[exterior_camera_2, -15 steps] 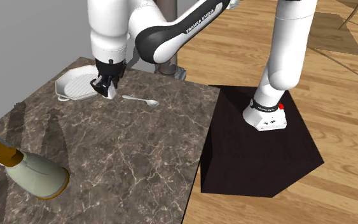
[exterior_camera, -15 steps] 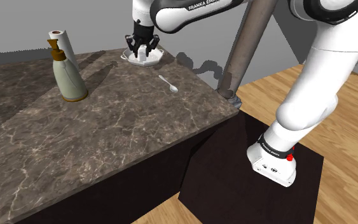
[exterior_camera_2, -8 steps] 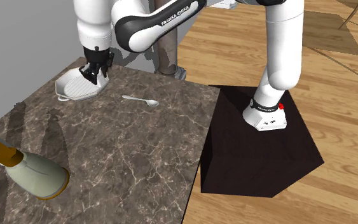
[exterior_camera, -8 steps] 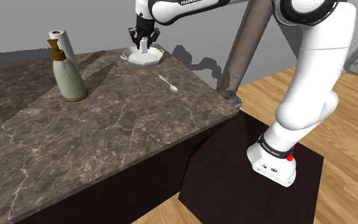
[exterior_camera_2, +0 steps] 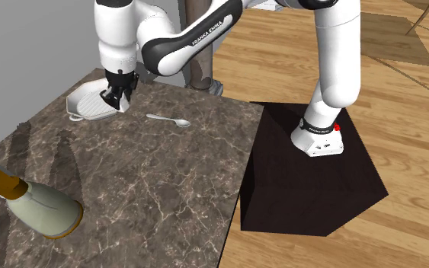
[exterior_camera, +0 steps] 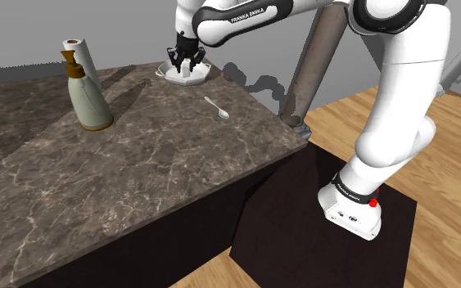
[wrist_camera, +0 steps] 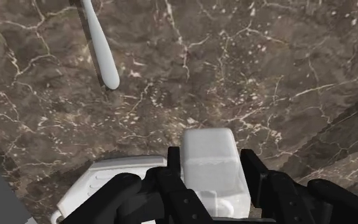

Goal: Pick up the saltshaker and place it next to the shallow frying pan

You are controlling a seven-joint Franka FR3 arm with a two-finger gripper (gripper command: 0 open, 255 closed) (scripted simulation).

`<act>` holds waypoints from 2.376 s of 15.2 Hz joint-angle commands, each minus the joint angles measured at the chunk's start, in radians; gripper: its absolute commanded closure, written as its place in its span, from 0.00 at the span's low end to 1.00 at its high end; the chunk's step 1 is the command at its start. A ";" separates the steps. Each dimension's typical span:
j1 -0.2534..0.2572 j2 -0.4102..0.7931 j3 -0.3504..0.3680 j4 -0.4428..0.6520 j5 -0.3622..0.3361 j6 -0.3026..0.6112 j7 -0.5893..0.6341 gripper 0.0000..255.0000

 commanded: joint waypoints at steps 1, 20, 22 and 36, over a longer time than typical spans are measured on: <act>0.001 0.007 -0.006 -0.017 -0.011 0.022 0.010 1.00; 0.044 0.123 -0.084 -0.099 -0.141 0.197 0.127 1.00; 0.044 0.123 -0.084 -0.099 -0.141 0.197 0.127 1.00; 0.025 0.067 -0.057 -0.123 -0.105 0.170 0.109 0.00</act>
